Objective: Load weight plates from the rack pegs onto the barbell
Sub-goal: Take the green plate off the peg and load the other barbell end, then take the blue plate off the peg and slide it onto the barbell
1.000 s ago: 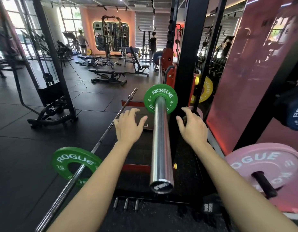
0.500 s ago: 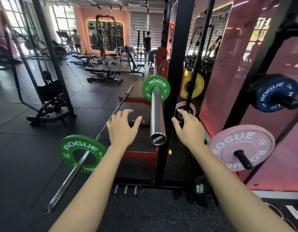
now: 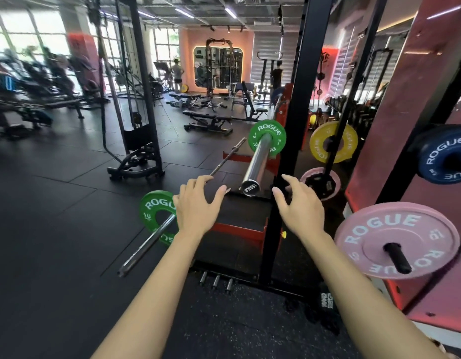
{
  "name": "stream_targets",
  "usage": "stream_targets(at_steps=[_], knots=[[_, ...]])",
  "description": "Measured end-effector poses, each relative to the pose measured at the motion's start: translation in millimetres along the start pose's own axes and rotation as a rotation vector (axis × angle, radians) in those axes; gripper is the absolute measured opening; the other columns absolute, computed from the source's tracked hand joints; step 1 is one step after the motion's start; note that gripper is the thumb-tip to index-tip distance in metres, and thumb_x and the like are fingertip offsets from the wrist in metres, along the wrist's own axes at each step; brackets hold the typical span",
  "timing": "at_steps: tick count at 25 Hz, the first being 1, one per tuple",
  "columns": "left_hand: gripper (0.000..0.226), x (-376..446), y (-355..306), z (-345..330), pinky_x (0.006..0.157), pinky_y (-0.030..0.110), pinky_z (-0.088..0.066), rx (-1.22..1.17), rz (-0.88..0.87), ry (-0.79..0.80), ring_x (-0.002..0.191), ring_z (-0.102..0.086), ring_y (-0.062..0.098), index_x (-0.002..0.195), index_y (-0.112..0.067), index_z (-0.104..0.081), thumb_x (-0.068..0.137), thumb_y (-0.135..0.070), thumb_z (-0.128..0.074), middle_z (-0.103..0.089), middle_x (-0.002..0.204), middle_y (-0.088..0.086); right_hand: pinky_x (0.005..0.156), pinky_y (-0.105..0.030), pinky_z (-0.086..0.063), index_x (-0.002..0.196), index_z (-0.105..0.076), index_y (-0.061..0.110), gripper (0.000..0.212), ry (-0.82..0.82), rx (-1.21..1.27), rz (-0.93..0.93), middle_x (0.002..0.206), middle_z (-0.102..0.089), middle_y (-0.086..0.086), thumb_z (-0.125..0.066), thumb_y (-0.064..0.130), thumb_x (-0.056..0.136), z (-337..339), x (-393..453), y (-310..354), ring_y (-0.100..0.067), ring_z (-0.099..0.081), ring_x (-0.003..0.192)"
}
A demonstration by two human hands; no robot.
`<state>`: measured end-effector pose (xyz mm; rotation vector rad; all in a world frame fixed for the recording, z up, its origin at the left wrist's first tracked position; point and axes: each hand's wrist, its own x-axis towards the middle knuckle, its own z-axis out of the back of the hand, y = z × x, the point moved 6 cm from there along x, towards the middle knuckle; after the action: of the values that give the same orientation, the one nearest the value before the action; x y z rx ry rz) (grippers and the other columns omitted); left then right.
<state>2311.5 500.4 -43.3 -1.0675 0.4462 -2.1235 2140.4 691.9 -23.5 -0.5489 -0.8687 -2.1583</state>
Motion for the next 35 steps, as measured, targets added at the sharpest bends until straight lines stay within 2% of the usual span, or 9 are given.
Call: stream_targets(at_steps=[5, 9, 12, 19, 23, 28, 35], knots=[[0.045, -62, -47, 18, 0.094, 0.046, -0.037, 0.008, -0.035, 0.002, 0.111, -0.05, 0.023, 0.122, -0.031, -0.056, 0.092, -0.063, -0.048, -0.059, 0.116, -0.003, 0.072, -0.037, -0.05, 0.134, -0.048, 0.027, 0.047, -0.006, -0.006, 0.02, 0.108, -0.063, 0.0, -0.047, 0.051, 0.095, 54, -48, -14, -0.023, -0.055, 0.104], [0.042, -113, -117, 3, 0.094, 0.046, -0.037, -0.038, -0.123, 0.038, 0.112, -0.05, 0.023, 0.119, -0.033, -0.057, 0.091, -0.062, -0.05, -0.06, 0.115, -0.004, 0.081, -0.041, -0.049, 0.135, -0.047, 0.024, 0.049, -0.052, -0.053, -0.026, 0.115, -0.061, -0.003, -0.047, 0.051, 0.094, 117, -89, -62, -0.027, -0.052, 0.109], [0.041, -145, -177, -21, 0.091, 0.042, -0.033, -0.083, -0.203, 0.082, 0.11, -0.049, 0.022, 0.121, -0.033, -0.057, 0.092, -0.061, -0.051, -0.059, 0.114, -0.004, 0.087, -0.042, -0.045, 0.137, -0.047, 0.022, 0.053, -0.102, -0.149, -0.082, 0.122, -0.058, -0.004, -0.048, 0.052, 0.093, 168, -115, -104, -0.028, -0.049, 0.113], [0.048, -209, -318, -87, 0.088, 0.042, -0.033, -0.134, -0.432, 0.208, 0.107, -0.048, 0.024, 0.124, -0.03, -0.056, 0.091, -0.064, -0.048, -0.057, 0.116, -0.002, 0.086, -0.044, -0.044, 0.134, -0.05, 0.021, 0.056, -0.236, -0.474, -0.21, 0.125, -0.059, -0.005, -0.049, 0.053, 0.089, 278, -168, -193, -0.03, -0.051, 0.111], [0.048, -217, -371, -121, 0.085, 0.042, -0.033, -0.182, -0.515, 0.227, 0.106, -0.049, 0.027, 0.124, -0.028, -0.057, 0.09, -0.061, -0.051, -0.058, 0.115, 0.0, 0.081, -0.041, -0.041, 0.135, -0.049, 0.021, 0.057, -0.274, -0.585, -0.302, 0.125, -0.058, -0.004, -0.046, 0.056, 0.09, 312, -175, -238, -0.029, -0.051, 0.106], [0.047, -202, -424, -172, 0.09, 0.045, -0.033, -0.255, -0.578, 0.291, 0.112, -0.047, 0.026, 0.125, -0.029, -0.056, 0.09, -0.059, -0.05, -0.057, 0.119, -0.001, 0.081, -0.042, -0.041, 0.136, -0.047, 0.02, 0.058, -0.317, -0.657, -0.384, 0.121, -0.059, -0.007, -0.044, 0.056, 0.091, 334, -159, -282, -0.029, -0.05, 0.105], [0.047, -142, -448, -232, 0.094, 0.043, -0.029, -0.332, -0.572, 0.266, 0.114, -0.046, 0.026, 0.126, -0.029, -0.056, 0.09, -0.058, -0.051, -0.057, 0.119, 0.0, 0.084, -0.043, -0.042, 0.136, -0.046, 0.021, 0.058, -0.314, -0.724, -0.469, 0.122, -0.058, -0.008, -0.042, 0.057, 0.091, 324, -96, -332, -0.03, -0.049, 0.108]])
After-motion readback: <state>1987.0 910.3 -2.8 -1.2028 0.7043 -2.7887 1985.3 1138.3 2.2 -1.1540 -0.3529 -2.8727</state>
